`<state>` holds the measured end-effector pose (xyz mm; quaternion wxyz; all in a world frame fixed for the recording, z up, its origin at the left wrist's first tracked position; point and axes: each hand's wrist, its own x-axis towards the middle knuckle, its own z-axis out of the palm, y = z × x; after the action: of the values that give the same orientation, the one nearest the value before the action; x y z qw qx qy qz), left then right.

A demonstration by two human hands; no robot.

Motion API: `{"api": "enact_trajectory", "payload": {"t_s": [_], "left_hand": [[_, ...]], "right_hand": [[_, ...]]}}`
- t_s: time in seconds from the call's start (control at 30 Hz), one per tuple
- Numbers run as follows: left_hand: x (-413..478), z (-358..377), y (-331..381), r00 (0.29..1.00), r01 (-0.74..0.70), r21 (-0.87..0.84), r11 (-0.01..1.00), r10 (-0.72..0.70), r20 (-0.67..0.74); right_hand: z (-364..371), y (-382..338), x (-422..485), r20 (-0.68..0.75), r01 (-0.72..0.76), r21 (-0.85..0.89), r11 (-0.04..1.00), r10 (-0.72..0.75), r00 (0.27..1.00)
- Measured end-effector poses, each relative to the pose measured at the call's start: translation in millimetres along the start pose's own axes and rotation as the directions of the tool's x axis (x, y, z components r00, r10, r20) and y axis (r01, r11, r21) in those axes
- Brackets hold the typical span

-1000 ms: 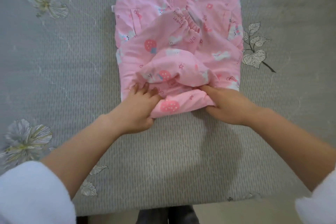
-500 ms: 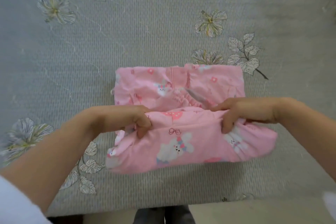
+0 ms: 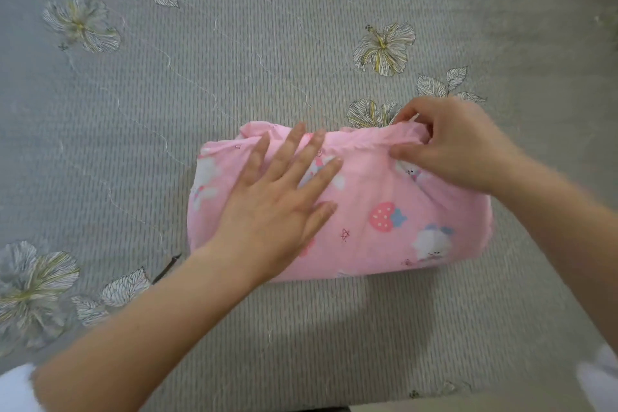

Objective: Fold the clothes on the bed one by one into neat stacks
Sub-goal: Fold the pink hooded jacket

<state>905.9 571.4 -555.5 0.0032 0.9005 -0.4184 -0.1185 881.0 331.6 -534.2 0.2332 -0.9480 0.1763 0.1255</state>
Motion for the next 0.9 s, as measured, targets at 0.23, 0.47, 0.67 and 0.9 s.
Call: {"api": "enact_trajectory", "payload": {"t_s": [0.23, 0.47, 0.67, 0.9], "left_hand": [[29, 41, -15, 0.997, 0.071, -0.015, 0.997, -0.071, 0.024], [45, 77, -31, 0.964, 0.259, -0.203, 0.944, -0.267, -0.01], [52, 101, -34, 0.958, 0.249, -0.322, 0.913, -0.282, -0.059], [73, 107, -43, 0.952, 0.269, -0.407, 0.873, -0.306, -0.025]], "right_hand": [[87, -10, -39, -0.252, 0.203, -0.374, 0.905, -0.31, 0.917], [108, 26, 0, -0.202, -0.213, -0.264, 0.94, 0.162, 0.966], [130, 42, 14, -0.11, -0.236, -0.132, 0.963, 0.223, 0.969], [132, 45, 31, -0.098, -0.224, -0.072, 0.972, 0.216, 0.971]]}}
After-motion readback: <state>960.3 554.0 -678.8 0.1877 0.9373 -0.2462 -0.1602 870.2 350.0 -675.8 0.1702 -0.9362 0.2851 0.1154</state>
